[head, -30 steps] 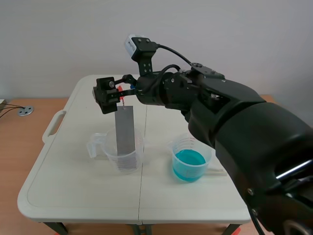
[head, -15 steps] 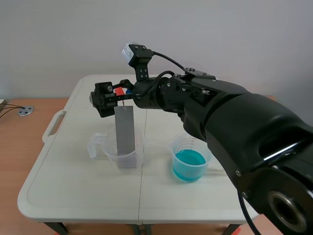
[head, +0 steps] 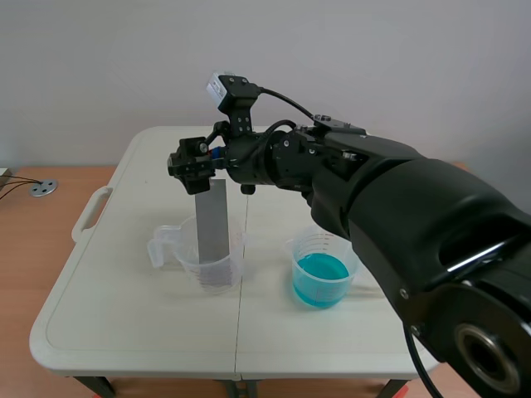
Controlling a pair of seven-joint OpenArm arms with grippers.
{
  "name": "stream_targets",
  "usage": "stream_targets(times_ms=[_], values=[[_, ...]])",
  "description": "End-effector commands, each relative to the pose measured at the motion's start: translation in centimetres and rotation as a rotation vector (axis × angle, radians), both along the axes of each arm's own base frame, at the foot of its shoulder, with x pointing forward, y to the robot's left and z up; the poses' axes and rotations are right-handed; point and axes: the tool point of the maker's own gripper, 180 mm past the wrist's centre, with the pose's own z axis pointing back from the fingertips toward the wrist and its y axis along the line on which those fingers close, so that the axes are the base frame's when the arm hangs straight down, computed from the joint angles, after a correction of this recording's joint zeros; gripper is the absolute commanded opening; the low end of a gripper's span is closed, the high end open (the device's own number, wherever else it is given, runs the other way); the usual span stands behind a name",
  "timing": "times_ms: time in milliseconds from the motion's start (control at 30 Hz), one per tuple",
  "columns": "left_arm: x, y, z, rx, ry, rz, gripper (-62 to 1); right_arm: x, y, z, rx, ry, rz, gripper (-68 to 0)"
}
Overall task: Hold the metal plate by the orange handle, dip it into the blue solution, take it out and point at it, then put the plate back in the beaker on the left.
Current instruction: 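Lift the metal plate out of the left beaker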
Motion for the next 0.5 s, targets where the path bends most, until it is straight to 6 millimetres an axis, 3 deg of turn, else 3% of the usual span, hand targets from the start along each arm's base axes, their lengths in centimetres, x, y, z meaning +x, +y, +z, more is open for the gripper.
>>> stream_targets(times_ms=[0, 467], values=[[-0.07, -0.35, 0.11, -0.01, -0.004, 0.004, -57.7, 0.67, 1.67, 3.1, 0.063, -0.059, 0.013, -37.0], [-0.07, -0.33, 0.11, -0.01, -0.003, 0.004, -57.7, 0.91, 1.65, 3.64, 0.086, -0.078, 0.002, -65.0]])
